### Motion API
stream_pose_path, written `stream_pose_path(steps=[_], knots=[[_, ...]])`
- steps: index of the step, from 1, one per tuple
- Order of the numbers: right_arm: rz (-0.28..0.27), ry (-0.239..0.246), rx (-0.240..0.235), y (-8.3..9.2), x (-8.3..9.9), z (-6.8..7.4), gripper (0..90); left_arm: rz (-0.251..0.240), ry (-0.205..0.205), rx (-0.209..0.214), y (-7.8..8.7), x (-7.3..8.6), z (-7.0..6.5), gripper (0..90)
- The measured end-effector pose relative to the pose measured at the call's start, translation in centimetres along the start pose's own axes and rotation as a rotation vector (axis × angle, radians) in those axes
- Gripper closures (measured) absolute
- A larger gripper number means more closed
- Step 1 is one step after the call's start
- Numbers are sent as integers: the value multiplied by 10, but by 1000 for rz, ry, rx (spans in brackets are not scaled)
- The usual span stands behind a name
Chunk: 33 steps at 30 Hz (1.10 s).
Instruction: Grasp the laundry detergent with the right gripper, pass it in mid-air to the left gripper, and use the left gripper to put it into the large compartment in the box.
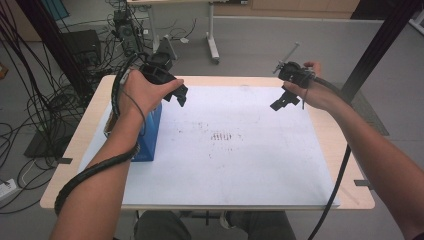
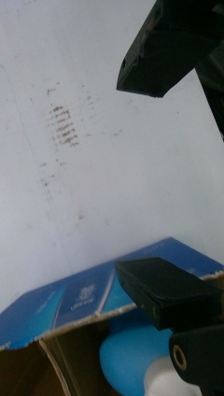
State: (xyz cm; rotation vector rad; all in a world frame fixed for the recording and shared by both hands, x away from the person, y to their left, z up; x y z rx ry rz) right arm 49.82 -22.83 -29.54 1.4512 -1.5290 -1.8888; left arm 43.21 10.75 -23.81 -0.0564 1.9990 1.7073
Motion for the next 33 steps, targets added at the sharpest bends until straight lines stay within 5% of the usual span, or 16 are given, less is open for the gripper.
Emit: stream_pose_path(steps=[16, 33], knots=[[18, -80, 19, -3, 6, -23, 55, 18, -50, 41, -11, -4, -26, 121], [10, -82, 15, -3, 6, -24, 55, 28, -57, 56, -19, -3, -33, 123]])
Point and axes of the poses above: each handheld gripper's, and its own axes: y roughly backward along the jaws, x roughly out of its underside, z roughly to its left, the point moved 5 cm from there along -y, roughly forward along the jaws, and after that the axes turned 7 degrees about -z, right-handed, at the moved point
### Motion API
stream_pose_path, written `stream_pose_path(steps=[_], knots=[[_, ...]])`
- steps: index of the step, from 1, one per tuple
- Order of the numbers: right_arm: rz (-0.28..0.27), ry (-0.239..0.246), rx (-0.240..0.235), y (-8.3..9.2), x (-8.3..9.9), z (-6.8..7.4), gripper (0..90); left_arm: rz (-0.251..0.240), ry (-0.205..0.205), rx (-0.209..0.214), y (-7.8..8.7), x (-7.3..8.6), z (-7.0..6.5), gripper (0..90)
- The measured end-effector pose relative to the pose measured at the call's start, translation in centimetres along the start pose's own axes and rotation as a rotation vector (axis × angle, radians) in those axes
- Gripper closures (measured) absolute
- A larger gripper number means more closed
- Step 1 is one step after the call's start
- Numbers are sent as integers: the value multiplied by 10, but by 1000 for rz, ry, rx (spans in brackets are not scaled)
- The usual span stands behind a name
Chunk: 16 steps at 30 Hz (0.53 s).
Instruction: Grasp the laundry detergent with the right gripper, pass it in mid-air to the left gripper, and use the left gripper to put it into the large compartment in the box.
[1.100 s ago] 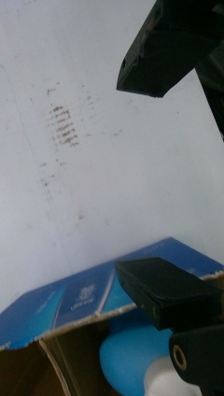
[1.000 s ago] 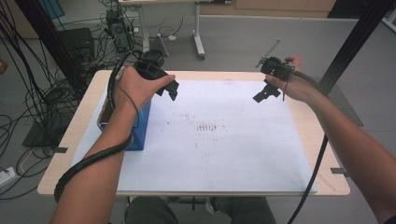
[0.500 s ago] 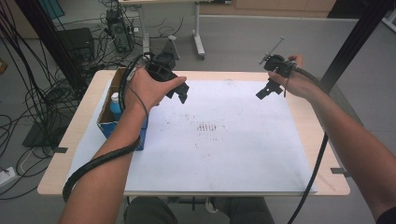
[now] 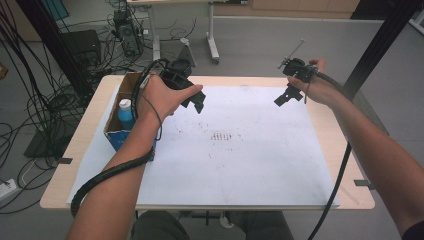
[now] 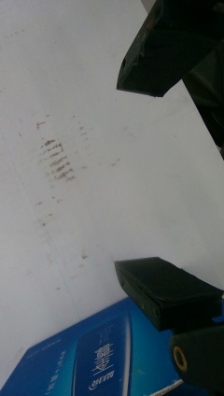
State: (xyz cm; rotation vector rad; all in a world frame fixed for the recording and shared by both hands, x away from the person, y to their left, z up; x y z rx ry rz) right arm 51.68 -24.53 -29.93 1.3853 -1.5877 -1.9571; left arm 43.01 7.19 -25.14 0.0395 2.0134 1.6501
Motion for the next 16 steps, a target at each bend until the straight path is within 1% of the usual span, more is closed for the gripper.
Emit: stream_pose_path(steps=[4, 16], knots=[[-1, 2, 0, 1, 0, 0, 55, 3, -5, 2, 0, 0, 0, 123], [2, 8, 7, 2, 1, 2, 55, -6, 3, 10, 0, 2, 0, 123]])
Point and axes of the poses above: each handheld gripper's, and its own axes: y roughly backward along the jaws, x roughly out of its underside, z roughly to its left, the point moved 5 cm from there along -y, roughly forward along the jaws, and after that the axes turned 7 degrees about -z, right-handed, at the moved point
